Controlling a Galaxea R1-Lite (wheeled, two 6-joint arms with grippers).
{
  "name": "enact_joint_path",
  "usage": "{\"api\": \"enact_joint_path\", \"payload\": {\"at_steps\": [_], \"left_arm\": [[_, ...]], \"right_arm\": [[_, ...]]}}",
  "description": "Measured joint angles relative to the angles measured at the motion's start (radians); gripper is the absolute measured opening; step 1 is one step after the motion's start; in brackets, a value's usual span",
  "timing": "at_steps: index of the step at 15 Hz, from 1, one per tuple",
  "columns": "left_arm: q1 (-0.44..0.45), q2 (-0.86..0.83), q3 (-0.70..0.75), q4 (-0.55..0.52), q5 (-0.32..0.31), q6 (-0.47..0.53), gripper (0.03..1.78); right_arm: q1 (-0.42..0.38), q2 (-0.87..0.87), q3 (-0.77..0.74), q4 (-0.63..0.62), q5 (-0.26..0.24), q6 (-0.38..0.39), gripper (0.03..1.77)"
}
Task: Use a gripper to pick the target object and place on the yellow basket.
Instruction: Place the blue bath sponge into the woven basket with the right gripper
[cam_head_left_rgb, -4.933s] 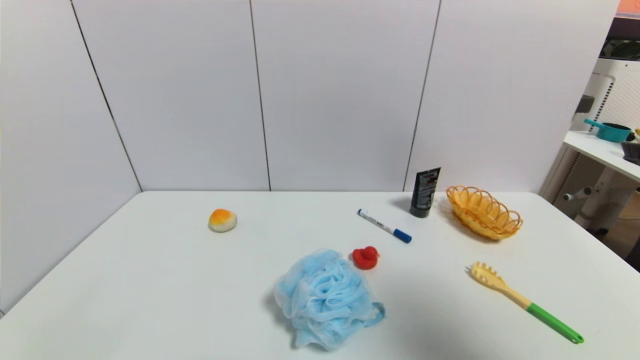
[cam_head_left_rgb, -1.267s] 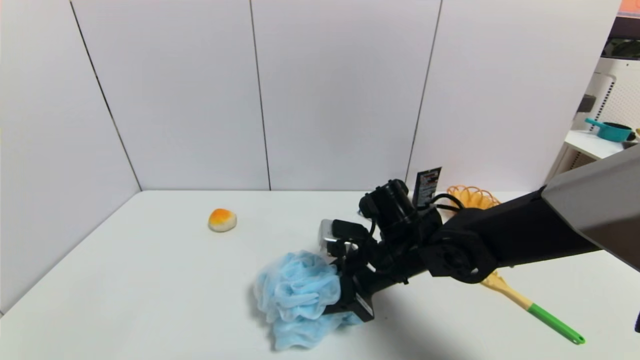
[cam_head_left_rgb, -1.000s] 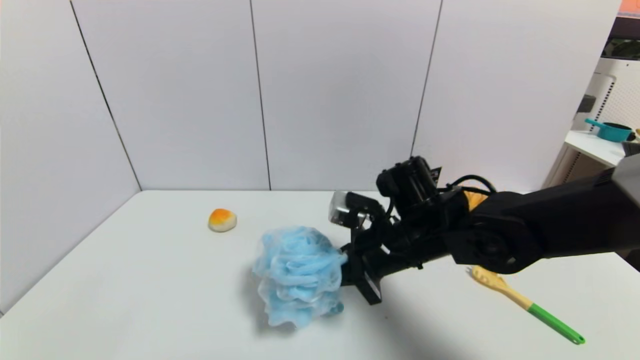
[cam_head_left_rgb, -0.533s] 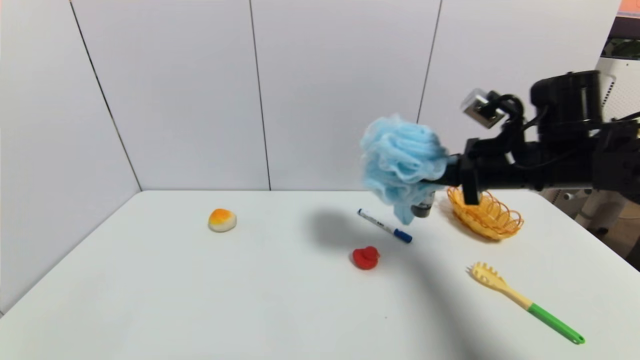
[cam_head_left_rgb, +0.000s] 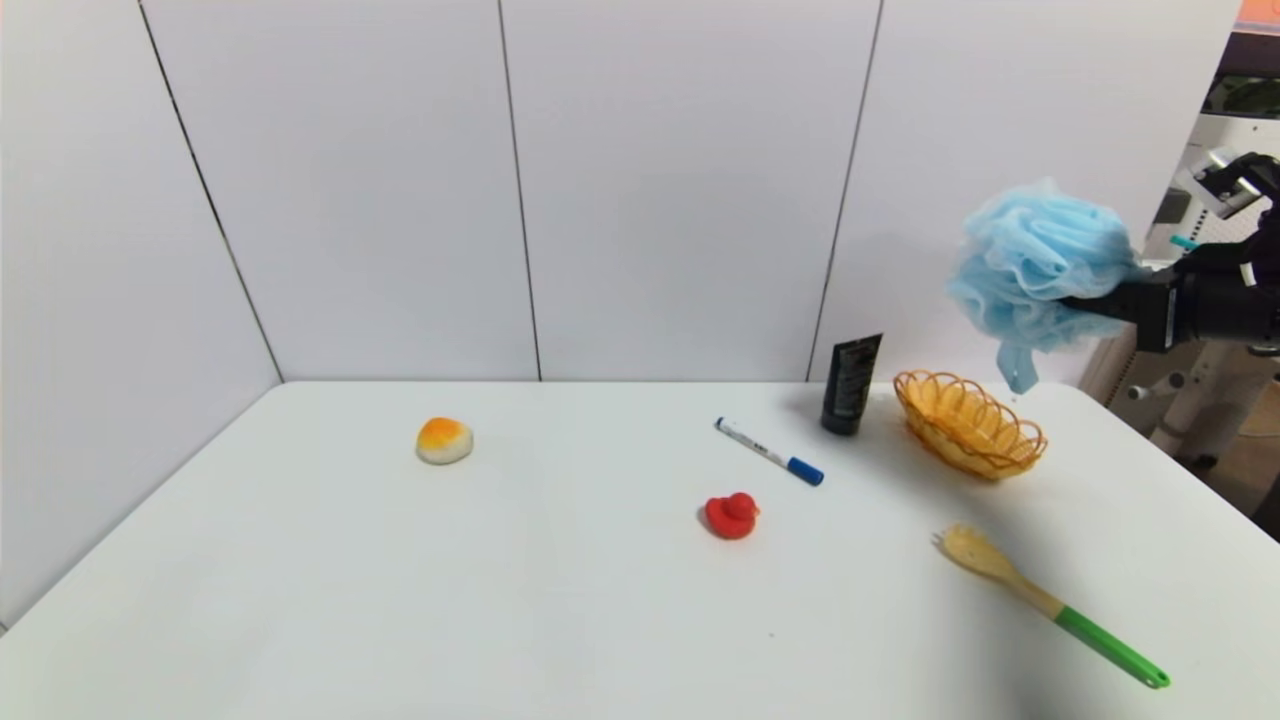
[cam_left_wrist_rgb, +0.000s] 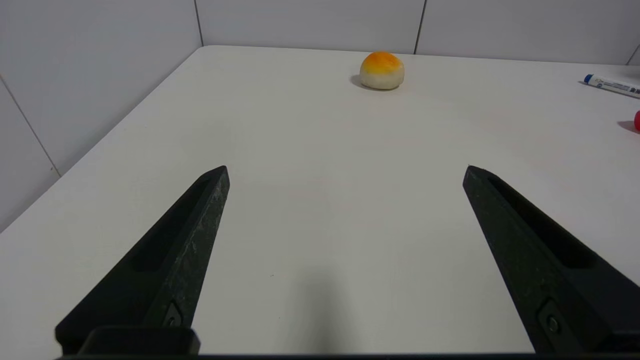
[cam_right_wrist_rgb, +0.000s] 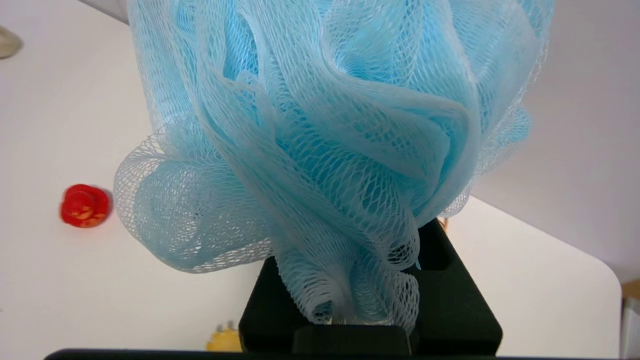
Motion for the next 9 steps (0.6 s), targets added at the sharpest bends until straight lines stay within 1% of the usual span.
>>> {"api": "enact_joint_path", "payload": {"at_steps": [2, 5, 9], "left_arm": [[0.000, 0.000, 0.000, 0.000, 0.000, 0.000, 1.69], [0.000, 0.000, 0.000, 0.000, -0.001, 0.000, 1.69], [0.000, 0.000, 0.000, 0.000, 0.000, 0.000, 1.69]], "right_arm": [[-0.019, 0.034, -0.004, -0.001, 0.000, -0.001, 0.37], [-0.021, 0.104, -0.017, -0.006, 0.000, -0.010, 0.36], [-0.013, 0.229, -0.072, -0.006, 0.001, -0.057, 0.36]]}}
